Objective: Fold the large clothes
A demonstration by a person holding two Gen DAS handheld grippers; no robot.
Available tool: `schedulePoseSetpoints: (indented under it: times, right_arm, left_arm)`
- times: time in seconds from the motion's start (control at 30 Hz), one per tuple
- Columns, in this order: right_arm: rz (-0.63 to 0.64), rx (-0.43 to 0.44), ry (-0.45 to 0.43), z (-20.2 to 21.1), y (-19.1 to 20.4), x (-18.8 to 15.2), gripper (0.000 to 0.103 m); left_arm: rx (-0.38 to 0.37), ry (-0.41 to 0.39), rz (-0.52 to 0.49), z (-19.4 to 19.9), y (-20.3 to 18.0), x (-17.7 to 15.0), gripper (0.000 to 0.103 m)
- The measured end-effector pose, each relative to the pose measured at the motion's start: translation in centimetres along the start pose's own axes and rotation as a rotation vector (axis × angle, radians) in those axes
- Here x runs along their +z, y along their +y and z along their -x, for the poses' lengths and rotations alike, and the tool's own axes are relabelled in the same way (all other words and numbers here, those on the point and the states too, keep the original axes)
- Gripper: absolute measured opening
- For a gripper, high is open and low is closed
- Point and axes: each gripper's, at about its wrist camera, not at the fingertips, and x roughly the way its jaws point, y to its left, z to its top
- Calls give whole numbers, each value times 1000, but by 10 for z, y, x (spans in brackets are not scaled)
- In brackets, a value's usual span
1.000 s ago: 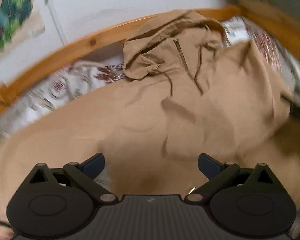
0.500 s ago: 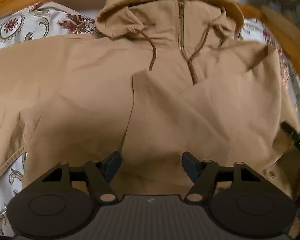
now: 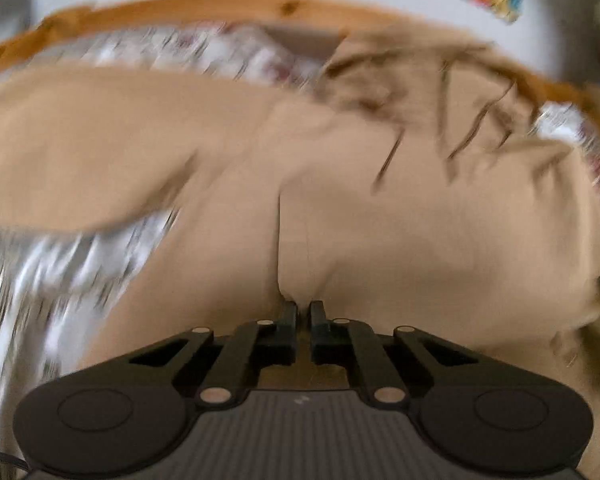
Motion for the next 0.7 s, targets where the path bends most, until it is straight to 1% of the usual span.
schedulePoseSetpoints:
  times: [0.07,0.13,0.17,0.23,0.3,0.33,0.37,0.43,0.5,0.57,0.6,0.63,0.7]
  right_arm:
    - [20,-14,-1,1,3,0,84]
    - [33,-23,3,1,4,0,85]
    - [35,-32,-2,2,3,0,85]
    - [66,-77,-30,6,6,1,85]
    - [135,-129,-11,3,12,1,90]
    - [155,-139,16,-1,14,-1,91]
    - [167,-146,44,-5,13,-1,91]
    - [154,-160,66,-9,9,-1,91]
    - [137,-171,76,-11,3,0,95]
    - [146,-194,67,-11,2,1,95]
    - [165,-208,54,-9,6,0,95]
    - [188,-226,35,-6,9,-1,95]
    - [252,-273,-16,3,18,-3,96]
  left_arm:
    - [12,46,-43,-7,-1,-13,6]
    - [25,34,-91,-4,-8,-13,8]
    - [26,40,-104,-4,-11,-10,9]
    - [43,67,-128,-8,-16,-4,17]
    - [66,78,-178,-14,-21,-3,21]
    - [68,75,-191,-13,-24,-3,23]
    - [58,77,-192,-11,-25,-2,28]
    - [26,86,-152,-4,-17,-5,64]
    - [-27,75,-84,5,-2,-4,72]
    - [-45,52,-45,18,11,-3,78]
    - [-38,35,-35,25,18,-3,85]
    - [-17,11,-25,34,26,-2,88]
    - [33,-37,-5,48,44,-2,91]
